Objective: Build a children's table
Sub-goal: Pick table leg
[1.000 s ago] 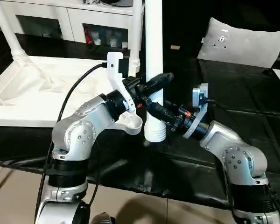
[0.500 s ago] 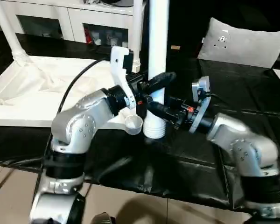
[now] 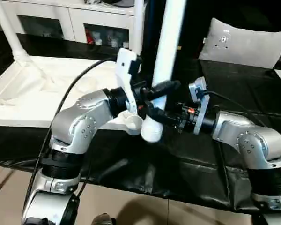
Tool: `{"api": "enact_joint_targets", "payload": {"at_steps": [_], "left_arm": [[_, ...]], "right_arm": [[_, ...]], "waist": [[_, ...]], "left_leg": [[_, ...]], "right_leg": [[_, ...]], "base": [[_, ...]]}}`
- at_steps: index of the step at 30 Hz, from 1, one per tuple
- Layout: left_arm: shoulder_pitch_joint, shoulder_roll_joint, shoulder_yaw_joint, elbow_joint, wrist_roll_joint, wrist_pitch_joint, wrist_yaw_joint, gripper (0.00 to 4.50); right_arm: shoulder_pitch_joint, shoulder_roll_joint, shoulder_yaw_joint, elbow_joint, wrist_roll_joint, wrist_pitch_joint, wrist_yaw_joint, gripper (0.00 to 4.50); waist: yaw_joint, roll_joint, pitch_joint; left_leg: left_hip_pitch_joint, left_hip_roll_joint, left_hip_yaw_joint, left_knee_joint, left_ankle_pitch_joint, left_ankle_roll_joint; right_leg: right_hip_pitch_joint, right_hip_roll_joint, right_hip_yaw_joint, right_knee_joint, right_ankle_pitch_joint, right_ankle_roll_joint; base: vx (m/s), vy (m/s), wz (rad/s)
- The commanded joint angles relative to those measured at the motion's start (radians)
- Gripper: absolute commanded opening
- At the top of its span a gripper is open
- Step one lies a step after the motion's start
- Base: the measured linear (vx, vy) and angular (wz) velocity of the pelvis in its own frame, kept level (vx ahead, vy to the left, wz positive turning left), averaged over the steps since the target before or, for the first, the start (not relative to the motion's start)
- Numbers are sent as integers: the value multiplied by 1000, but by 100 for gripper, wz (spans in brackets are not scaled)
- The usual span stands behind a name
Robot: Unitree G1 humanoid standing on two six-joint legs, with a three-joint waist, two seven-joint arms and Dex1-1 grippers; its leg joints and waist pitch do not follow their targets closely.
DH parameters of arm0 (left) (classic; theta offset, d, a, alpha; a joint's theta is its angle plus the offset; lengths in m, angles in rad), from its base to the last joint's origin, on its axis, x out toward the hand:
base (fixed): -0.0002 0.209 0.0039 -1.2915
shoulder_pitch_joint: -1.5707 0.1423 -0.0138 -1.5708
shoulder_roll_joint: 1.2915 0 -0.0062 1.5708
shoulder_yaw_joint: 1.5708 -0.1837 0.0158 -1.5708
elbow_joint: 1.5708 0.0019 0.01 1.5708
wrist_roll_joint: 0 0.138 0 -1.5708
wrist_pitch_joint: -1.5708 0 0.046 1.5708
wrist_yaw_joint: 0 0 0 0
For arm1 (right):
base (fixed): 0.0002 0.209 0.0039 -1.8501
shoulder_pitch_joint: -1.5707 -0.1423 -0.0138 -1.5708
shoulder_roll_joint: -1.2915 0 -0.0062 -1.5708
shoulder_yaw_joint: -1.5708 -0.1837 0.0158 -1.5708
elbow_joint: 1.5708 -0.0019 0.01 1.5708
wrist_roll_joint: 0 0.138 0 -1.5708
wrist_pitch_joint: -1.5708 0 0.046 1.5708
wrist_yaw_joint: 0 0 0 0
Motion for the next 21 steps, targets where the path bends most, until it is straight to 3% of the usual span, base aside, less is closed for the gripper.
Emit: {"api": "enact_joint_targets", "payload": {"at_steps": [1, 13, 21], "left_arm": [[-20, -3, -17, -44, -2, -19, -35, 188], [-20, -2, -35, -41, 2, -31, -65, 188], [-24, -11, -36, -29, 2, -36, -66, 188]], "right_arm": [[-7, -16, 12, 20, -18, 12, 9, 341], [2, -28, 30, 10, 0, 23, 42, 234], [18, -41, 48, -15, -8, -1, 66, 203]], "waist": [[0, -11, -86], [1, -13, -87], [1, -13, -88]], "left_leg": [[33, 11, 5, -58, -134, -45], [33, 12, 6, -57, -124, -35], [32, 12, 6, -55, -117, -34]], "right_leg": [[27, -61, 15, -76, -16, -179], [28, -60, 14, -74, -7, -185], [28, -60, 14, -74, -1, -186]], "base": [[0, 0, 0], [0, 0, 0], [0, 0, 0]]}}
